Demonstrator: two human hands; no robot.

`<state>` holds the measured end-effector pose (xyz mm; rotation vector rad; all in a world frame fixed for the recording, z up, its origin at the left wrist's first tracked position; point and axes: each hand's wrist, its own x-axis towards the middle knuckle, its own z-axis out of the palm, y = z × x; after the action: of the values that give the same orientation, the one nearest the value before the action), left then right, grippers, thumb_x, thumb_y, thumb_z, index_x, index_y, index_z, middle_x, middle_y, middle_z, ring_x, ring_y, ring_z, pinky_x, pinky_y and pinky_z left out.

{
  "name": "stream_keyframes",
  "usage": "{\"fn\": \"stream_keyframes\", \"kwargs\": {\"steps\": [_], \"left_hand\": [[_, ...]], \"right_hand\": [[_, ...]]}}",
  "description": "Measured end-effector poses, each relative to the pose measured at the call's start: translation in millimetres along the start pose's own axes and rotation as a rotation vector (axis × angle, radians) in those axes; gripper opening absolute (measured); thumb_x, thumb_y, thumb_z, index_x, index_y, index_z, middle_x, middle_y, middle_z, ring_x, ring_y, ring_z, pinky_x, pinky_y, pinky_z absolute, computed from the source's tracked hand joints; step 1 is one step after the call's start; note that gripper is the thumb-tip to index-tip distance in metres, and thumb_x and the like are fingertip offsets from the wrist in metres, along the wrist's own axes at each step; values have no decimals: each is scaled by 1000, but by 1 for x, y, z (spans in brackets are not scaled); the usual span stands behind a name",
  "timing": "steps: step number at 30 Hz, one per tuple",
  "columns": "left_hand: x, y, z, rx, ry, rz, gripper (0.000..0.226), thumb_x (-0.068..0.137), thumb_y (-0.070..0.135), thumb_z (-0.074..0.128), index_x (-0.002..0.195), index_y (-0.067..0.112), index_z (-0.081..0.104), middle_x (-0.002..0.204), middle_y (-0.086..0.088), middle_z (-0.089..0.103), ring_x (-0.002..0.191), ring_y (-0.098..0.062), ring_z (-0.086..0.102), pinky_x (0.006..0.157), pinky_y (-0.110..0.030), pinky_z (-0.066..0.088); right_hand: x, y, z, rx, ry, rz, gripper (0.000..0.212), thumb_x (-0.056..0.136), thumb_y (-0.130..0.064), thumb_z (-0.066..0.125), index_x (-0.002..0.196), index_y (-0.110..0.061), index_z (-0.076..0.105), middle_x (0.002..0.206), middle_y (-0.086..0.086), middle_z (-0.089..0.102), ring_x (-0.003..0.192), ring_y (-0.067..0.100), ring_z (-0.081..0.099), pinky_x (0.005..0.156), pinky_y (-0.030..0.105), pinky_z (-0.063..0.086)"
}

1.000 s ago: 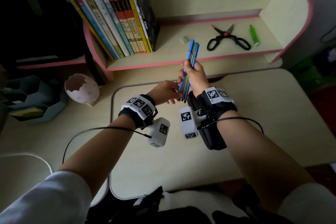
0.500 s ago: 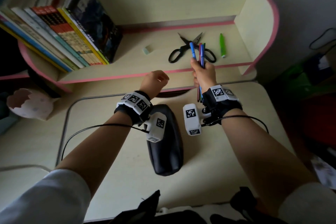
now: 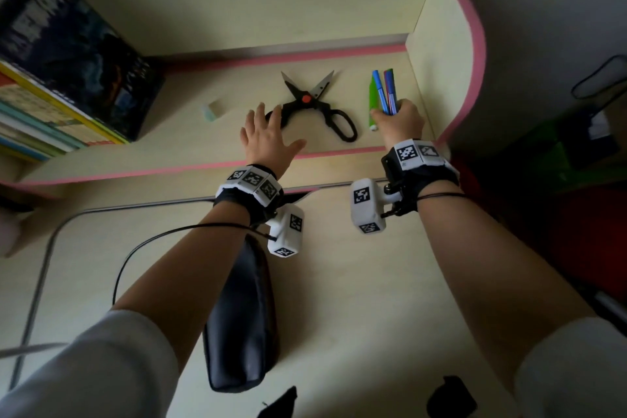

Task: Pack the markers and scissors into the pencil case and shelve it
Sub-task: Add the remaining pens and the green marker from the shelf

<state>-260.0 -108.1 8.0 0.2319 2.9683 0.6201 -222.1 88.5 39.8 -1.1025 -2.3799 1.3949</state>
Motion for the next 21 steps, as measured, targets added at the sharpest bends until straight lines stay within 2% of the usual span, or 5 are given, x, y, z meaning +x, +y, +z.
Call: {"fn": "stream_keyframes", "kwargs": {"steps": [3, 5, 8, 11, 21], "left_hand": [[9, 1, 9, -7, -1, -36, 78, 82, 45, 59, 144, 17, 21, 154, -11, 17, 142, -32, 10, 116, -46, 10], [13, -1, 13, -22, 24, -47, 78, 80, 44, 61, 142, 15, 24, 151, -10, 24, 140, -32, 16, 116, -45, 13], [15, -4, 17, -23, 68, -52, 80, 78, 47, 62, 141, 14, 27, 148, -9, 29, 138, -31, 21, 115, -43, 14], [16, -7, 20, -16, 101, -42, 81, 77, 49, 63, 140, 13, 29, 147, -9, 32, 137, -31, 23, 114, -42, 16], [12, -5, 15, -14, 96, -37, 81, 78, 50, 62, 141, 13, 27, 148, -8, 31, 137, -30, 23, 116, -41, 17]], "right_hand": [[16, 1, 2, -43, 0, 0, 24, 84, -23, 61, 101, -5, 59, 80, 1, 59, 47, -1, 49, 33, 4, 32], [22, 0, 3, -92, -5, -5, 26, 83, -24, 61, 100, -5, 59, 78, -1, 57, 46, 0, 48, 40, 13, 39], [27, 3, 8, -133, -73, 17, 31, 83, -27, 61, 103, -4, 58, 93, 10, 69, 73, 22, 70, 68, 37, 58], [28, 7, 12, -187, -83, 26, 34, 83, -31, 60, 104, -5, 59, 99, 11, 69, 86, 28, 67, 68, 33, 52], [24, 11, 9, -218, -78, 41, 34, 84, -29, 60, 104, -1, 62, 101, 15, 67, 77, 28, 59, 63, 26, 39]]}}
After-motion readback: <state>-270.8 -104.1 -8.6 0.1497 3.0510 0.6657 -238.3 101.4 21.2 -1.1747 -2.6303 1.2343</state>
